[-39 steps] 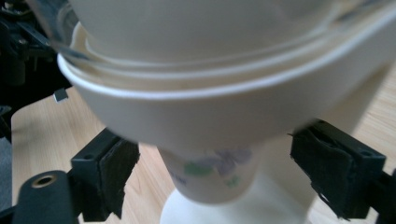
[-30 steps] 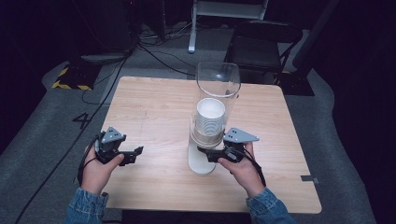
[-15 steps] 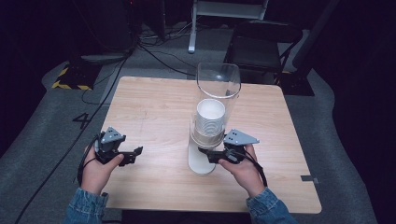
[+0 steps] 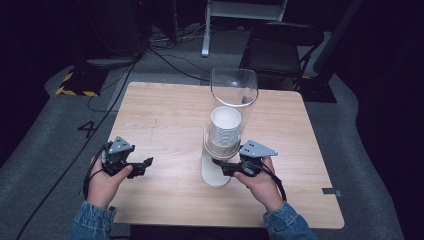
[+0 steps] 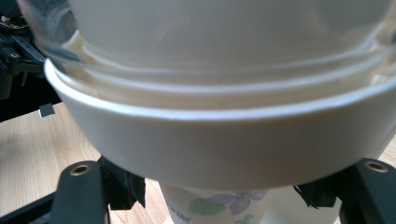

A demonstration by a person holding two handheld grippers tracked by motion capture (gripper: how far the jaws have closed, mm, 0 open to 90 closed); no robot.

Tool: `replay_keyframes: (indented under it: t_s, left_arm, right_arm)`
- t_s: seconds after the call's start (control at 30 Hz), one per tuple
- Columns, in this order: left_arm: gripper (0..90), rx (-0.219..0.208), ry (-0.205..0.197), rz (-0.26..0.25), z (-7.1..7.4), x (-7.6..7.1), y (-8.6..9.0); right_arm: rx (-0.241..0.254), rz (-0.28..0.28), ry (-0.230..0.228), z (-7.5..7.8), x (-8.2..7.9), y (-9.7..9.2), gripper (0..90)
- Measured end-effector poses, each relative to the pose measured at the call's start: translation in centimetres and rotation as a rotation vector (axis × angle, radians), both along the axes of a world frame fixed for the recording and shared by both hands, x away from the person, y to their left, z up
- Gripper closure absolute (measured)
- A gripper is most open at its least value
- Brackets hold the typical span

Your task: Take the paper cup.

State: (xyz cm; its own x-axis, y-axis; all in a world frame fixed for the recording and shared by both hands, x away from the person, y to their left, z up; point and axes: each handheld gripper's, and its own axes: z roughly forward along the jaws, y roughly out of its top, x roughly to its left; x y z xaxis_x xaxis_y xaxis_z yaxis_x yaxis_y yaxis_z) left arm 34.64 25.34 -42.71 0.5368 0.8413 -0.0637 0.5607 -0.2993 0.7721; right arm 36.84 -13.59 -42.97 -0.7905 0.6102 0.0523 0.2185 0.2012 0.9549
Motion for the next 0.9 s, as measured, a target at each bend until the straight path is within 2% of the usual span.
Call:
replay_keyframes:
  t_s: [0.5, 0.7, 0.9]
  left_arm:
    - [18.7, 0.000, 0.006, -0.003, -0.15, 0.01, -0.12]
    - [18.7, 0.006, 0.010, -0.005, -0.23, 0.05, -0.16]
    - [18.7, 0.005, 0.012, -0.007, -0.31, 0.08, -0.22]
  right_arm:
    - [-0.007, 0.003, 0.009, -0.21, -0.05, -0.04, 30.6]
    - [-0.012, 0.000, 0.035, -0.41, -0.01, -0.08, 31.1]
    - [-0.018, 0.001, 0.033, -0.47, -0.03, -0.09, 31.4]
